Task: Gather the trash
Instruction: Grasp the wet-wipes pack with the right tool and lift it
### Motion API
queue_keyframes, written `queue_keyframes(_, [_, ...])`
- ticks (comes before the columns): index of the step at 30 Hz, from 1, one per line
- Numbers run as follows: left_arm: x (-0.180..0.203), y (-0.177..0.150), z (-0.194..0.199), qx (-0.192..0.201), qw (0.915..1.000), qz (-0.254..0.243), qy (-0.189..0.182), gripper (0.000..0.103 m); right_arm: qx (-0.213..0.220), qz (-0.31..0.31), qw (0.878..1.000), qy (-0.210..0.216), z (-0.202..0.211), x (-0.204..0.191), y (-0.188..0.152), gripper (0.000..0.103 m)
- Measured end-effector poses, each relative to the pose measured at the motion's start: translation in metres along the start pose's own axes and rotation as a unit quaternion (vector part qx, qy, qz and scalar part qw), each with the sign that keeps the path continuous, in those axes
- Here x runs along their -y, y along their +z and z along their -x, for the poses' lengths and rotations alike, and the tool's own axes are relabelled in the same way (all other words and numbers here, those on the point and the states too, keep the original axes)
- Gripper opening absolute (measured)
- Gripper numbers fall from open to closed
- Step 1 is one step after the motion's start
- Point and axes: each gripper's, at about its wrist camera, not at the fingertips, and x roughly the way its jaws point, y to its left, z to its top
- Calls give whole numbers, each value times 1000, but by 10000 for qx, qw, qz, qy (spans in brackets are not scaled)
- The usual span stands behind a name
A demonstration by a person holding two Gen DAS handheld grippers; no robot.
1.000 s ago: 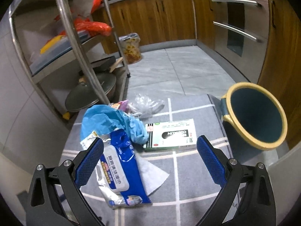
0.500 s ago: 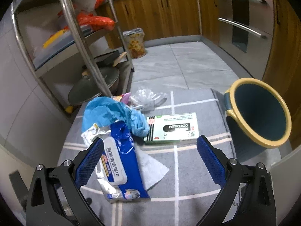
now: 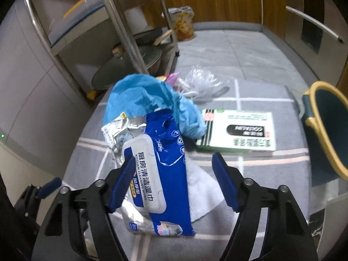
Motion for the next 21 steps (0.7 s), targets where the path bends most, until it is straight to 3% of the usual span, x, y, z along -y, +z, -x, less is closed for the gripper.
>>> queue_keyframes(13, [5, 12, -2, 181, 9995, -258, -57, 90, -901, -435, 9917, 811, -48, 7, -5, 73])
queue_keyframes(17, [5, 13, -1, 209, 9995, -243, -39, 90, -965, -328, 9903, 946, -49, 0, -6, 56])
queue_keyframes(21, [4, 15, 0, 242, 9994, -240, -28, 90, -895, -211, 9891, 1152, -37, -8, -5, 27])
